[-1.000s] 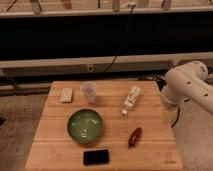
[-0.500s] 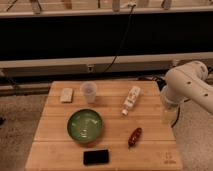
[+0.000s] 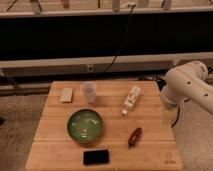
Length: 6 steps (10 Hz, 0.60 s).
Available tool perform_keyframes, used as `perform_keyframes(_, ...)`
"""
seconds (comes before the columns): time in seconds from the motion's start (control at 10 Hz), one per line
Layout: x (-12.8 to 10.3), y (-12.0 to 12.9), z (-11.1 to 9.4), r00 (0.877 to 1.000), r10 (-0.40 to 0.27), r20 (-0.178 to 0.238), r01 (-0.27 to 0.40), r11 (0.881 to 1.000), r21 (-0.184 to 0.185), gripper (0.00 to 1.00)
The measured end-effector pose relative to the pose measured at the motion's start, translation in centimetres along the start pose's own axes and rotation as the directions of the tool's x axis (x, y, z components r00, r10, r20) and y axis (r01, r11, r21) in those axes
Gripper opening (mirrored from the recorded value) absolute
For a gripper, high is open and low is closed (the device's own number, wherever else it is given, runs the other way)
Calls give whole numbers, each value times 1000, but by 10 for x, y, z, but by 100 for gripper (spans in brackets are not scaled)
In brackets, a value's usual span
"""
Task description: Place the pepper in the ceramic bowl
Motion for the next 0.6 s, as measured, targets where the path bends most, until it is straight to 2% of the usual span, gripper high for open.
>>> perform_keyframes(0.4, 0, 0, 0, 1000, -1, -1, 1, 1000, 0, 80)
perform_keyframes(0.6, -11, 8, 12, 999, -43, -10, 43, 999, -9, 80)
